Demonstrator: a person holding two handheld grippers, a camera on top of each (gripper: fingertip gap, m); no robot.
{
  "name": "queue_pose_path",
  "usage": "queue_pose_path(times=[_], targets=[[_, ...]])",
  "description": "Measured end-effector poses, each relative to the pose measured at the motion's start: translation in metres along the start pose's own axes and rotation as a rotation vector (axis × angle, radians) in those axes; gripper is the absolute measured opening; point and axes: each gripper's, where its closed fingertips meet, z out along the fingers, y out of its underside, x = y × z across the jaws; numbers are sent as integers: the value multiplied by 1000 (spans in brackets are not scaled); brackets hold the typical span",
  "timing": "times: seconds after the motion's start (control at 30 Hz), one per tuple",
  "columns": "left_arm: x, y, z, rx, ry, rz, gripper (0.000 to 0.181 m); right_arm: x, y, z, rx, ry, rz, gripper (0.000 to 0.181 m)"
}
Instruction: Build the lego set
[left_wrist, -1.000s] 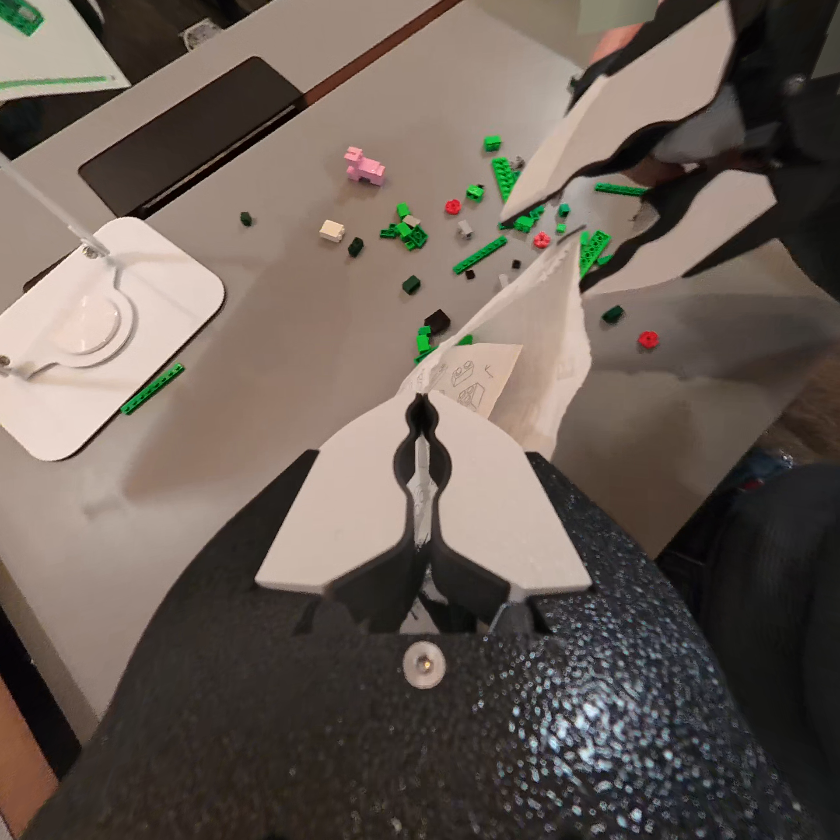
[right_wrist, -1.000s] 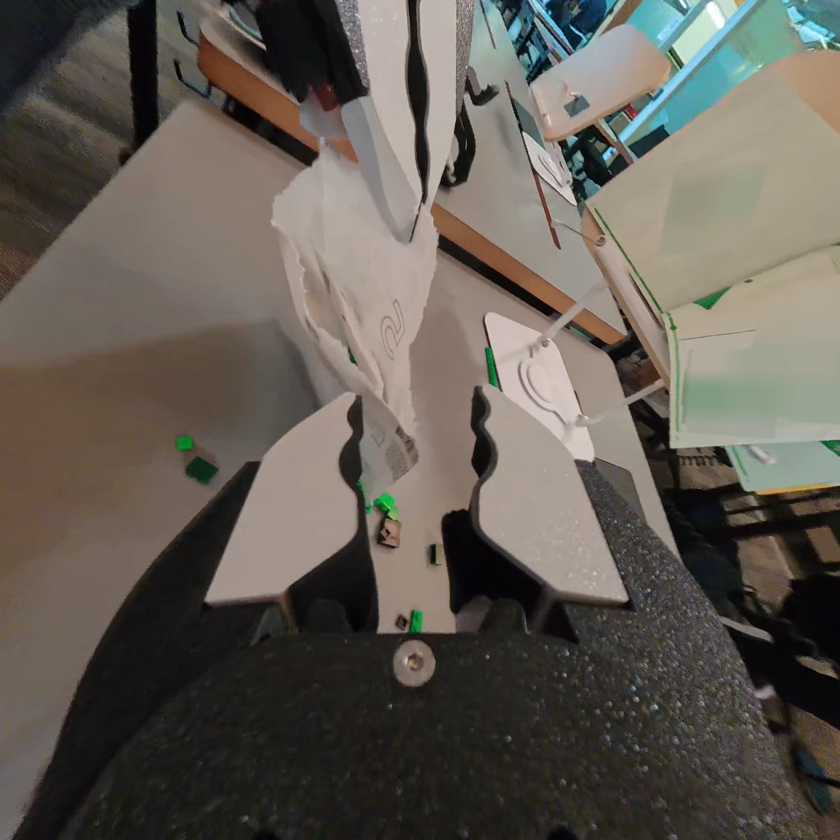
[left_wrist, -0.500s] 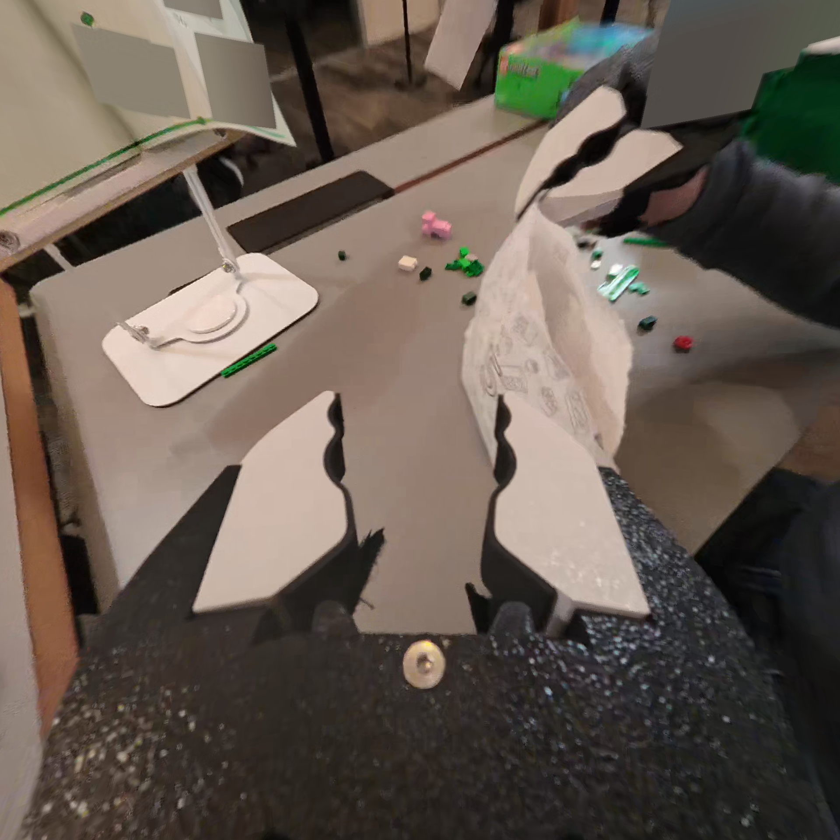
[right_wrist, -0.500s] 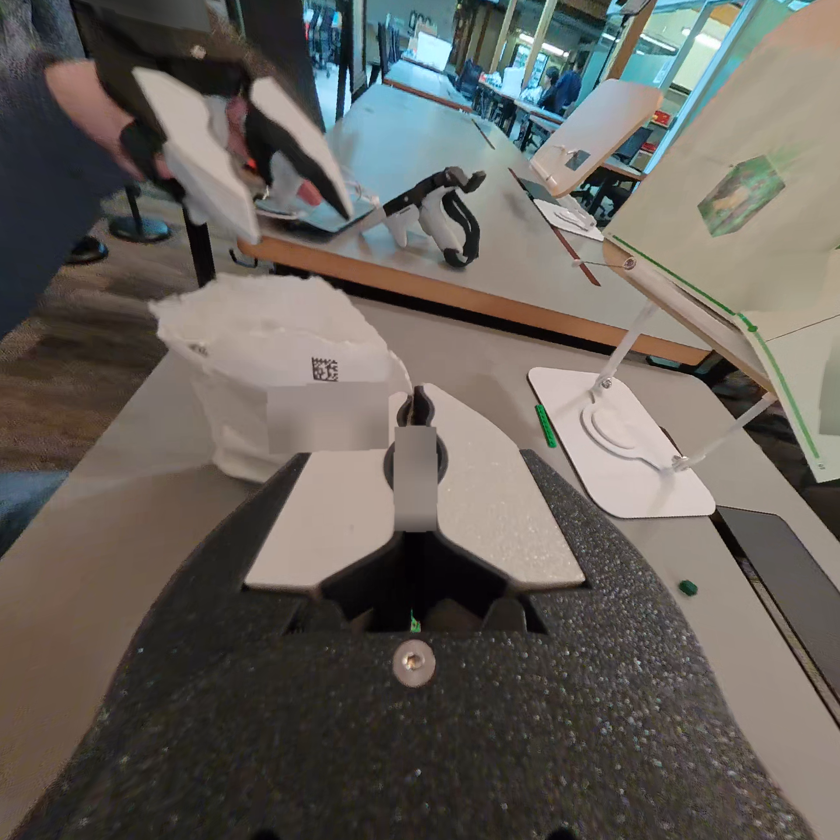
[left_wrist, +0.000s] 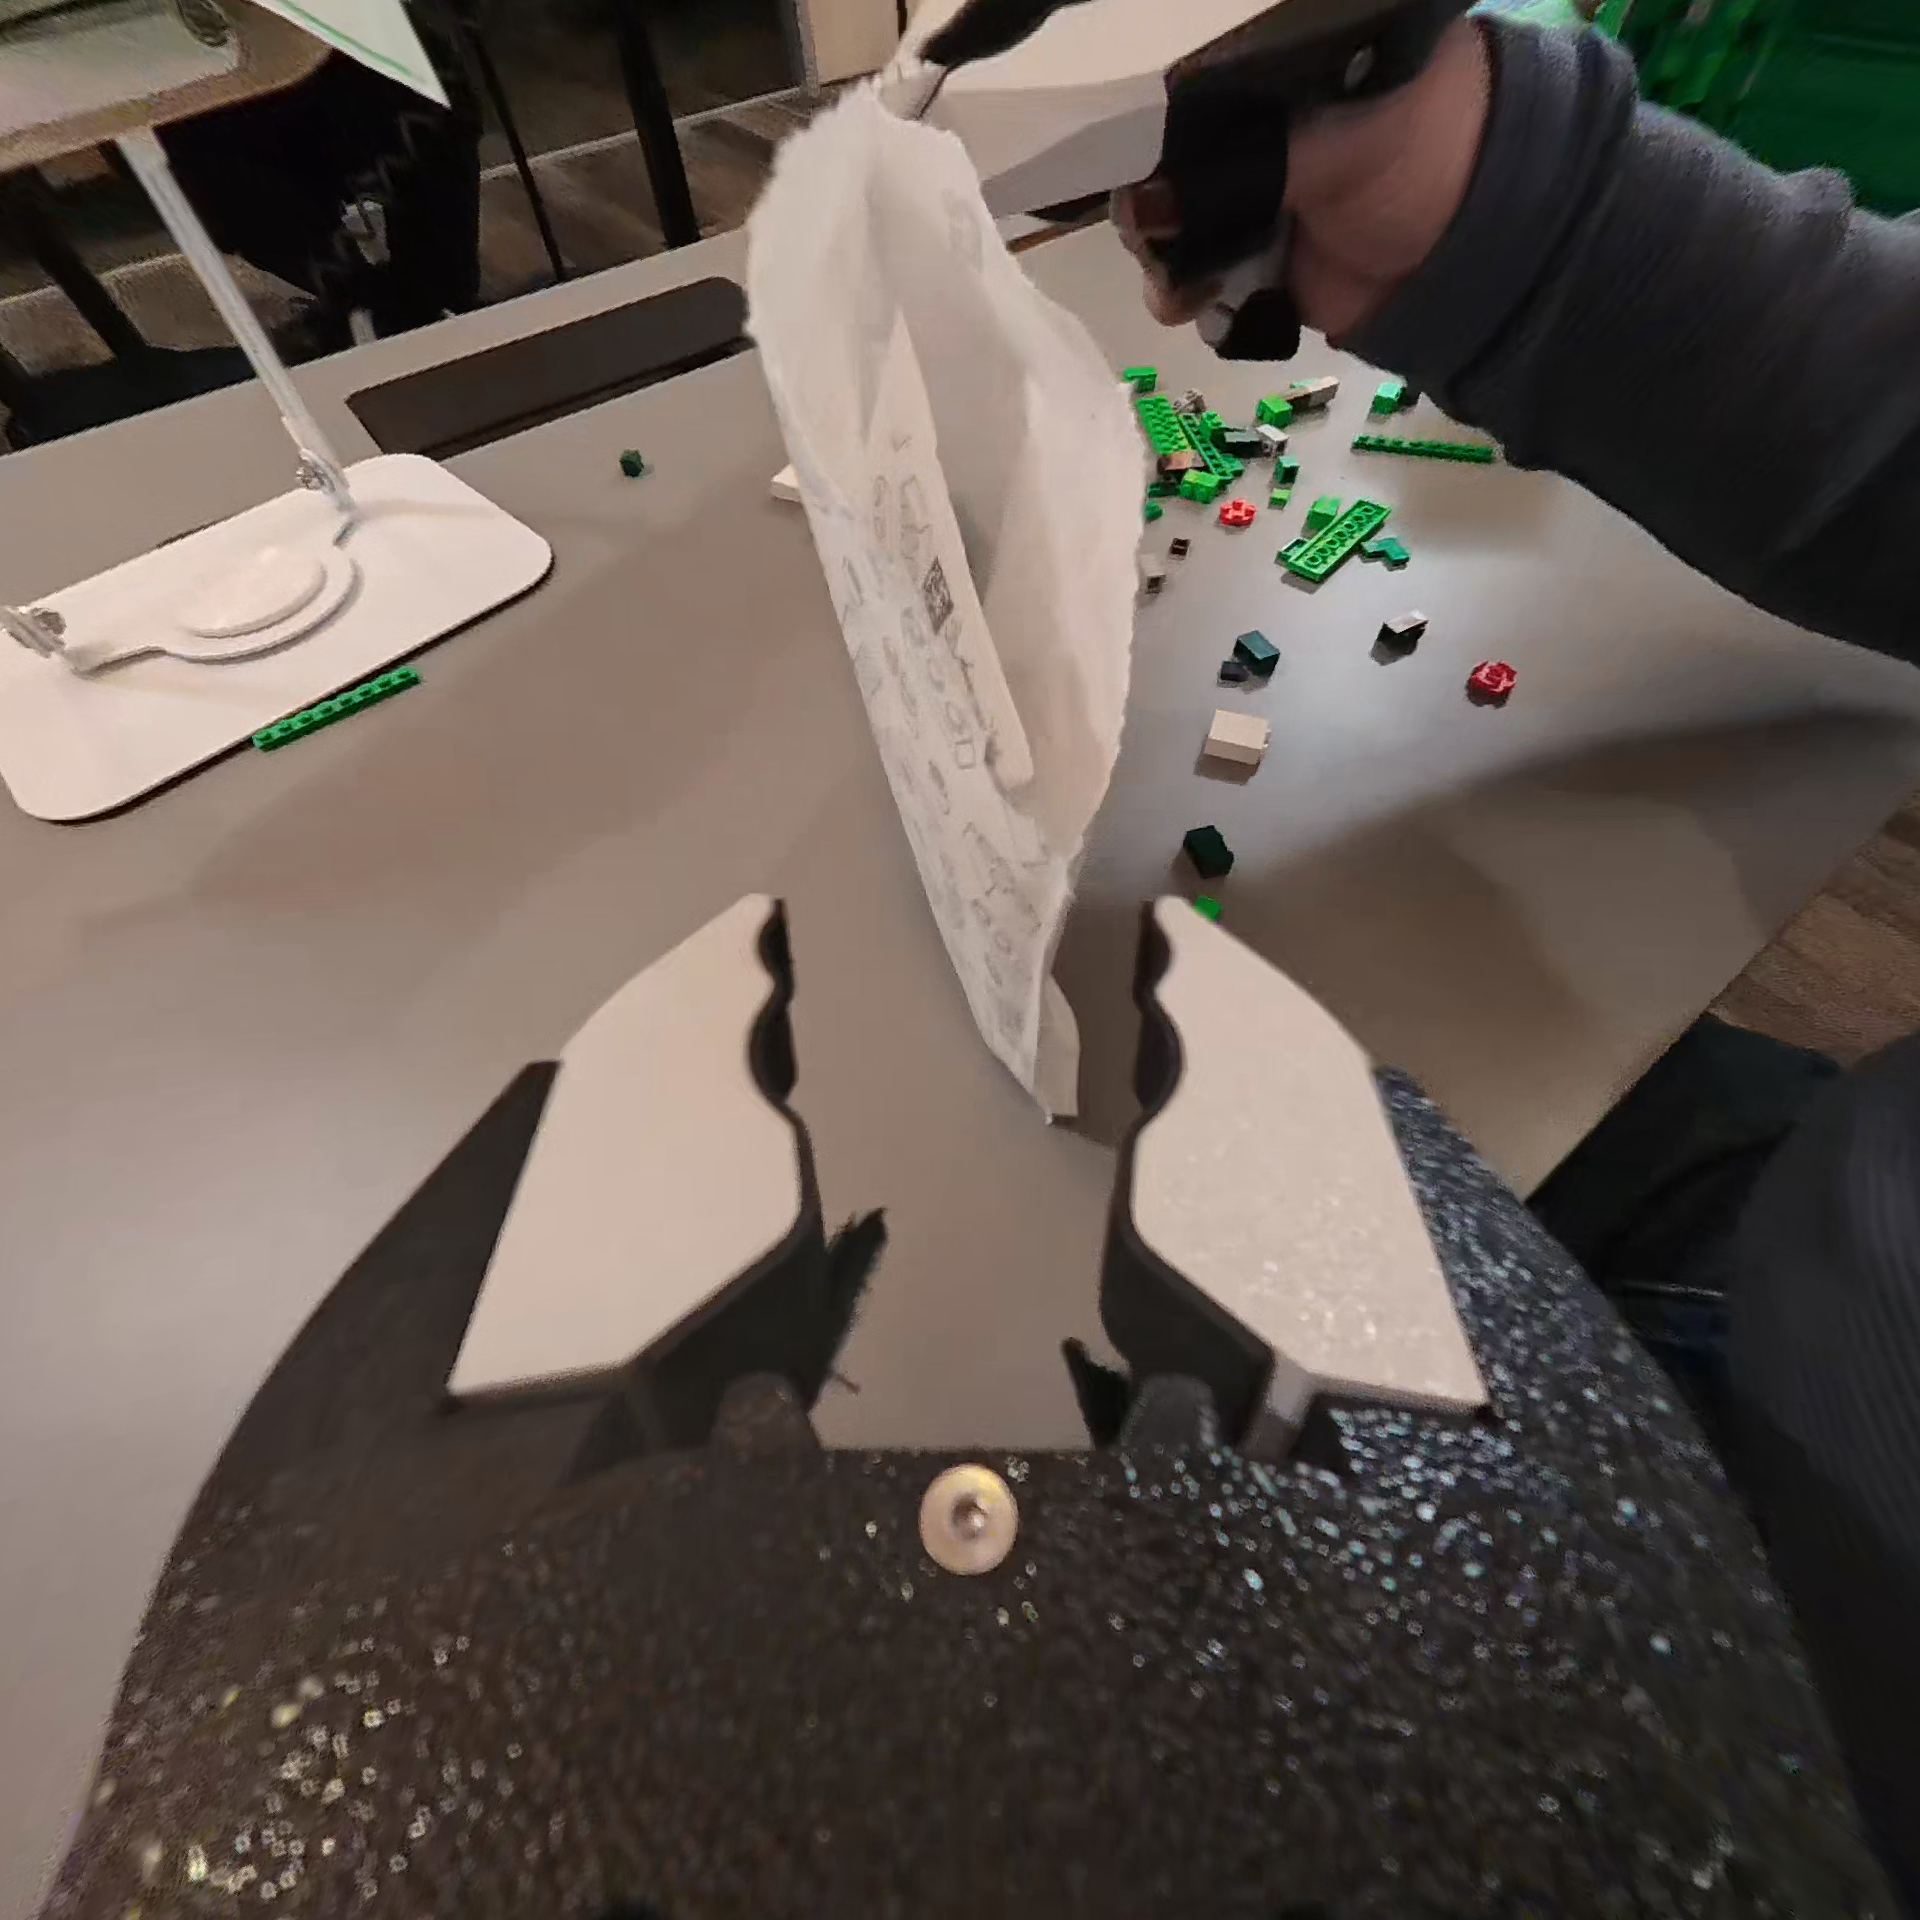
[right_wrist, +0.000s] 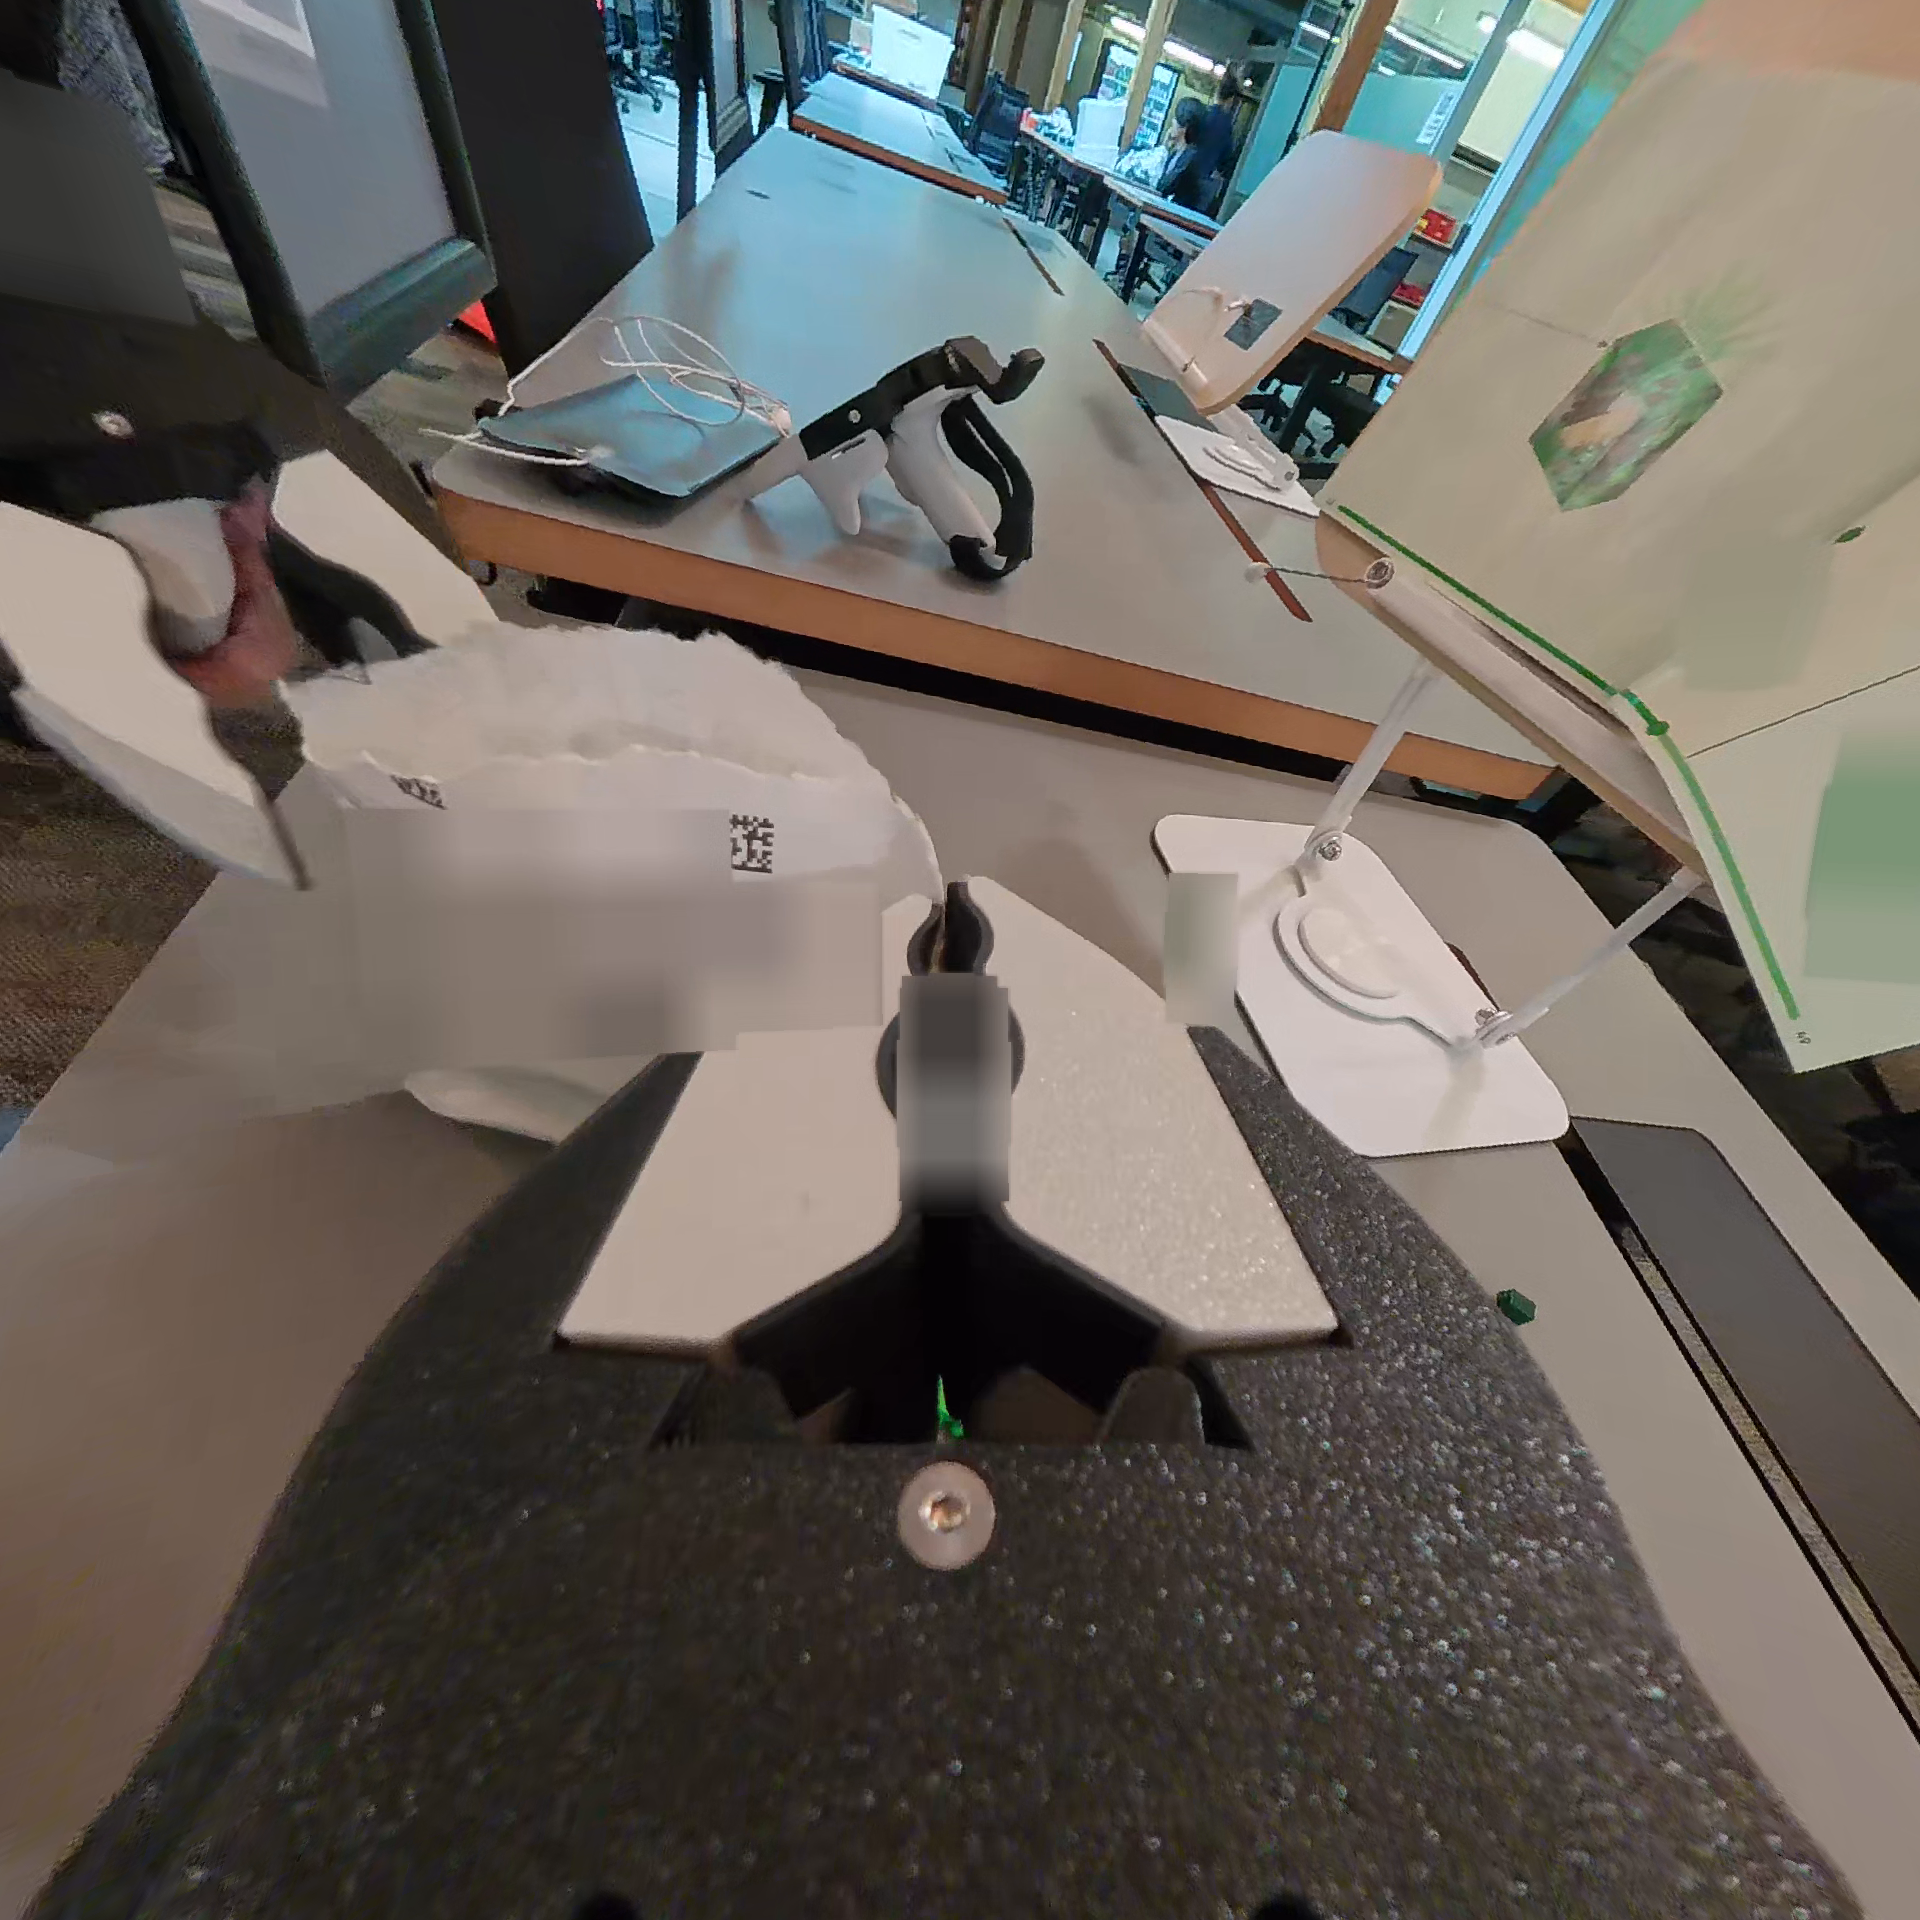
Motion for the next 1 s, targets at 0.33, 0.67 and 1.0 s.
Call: queue_pose_path(times=[0.33,0.67,1.0], targets=[[-19,-15,-1,12,-134,70,0,-15,-2,-35,-50,-100,-131,50],[1,-25,10,-20,-129,215,0,-48,2,5,-495,-220,-604,103],[41,-81,11,171,-99,332,6,-40,10,-32,-638,-117,-654,1]])
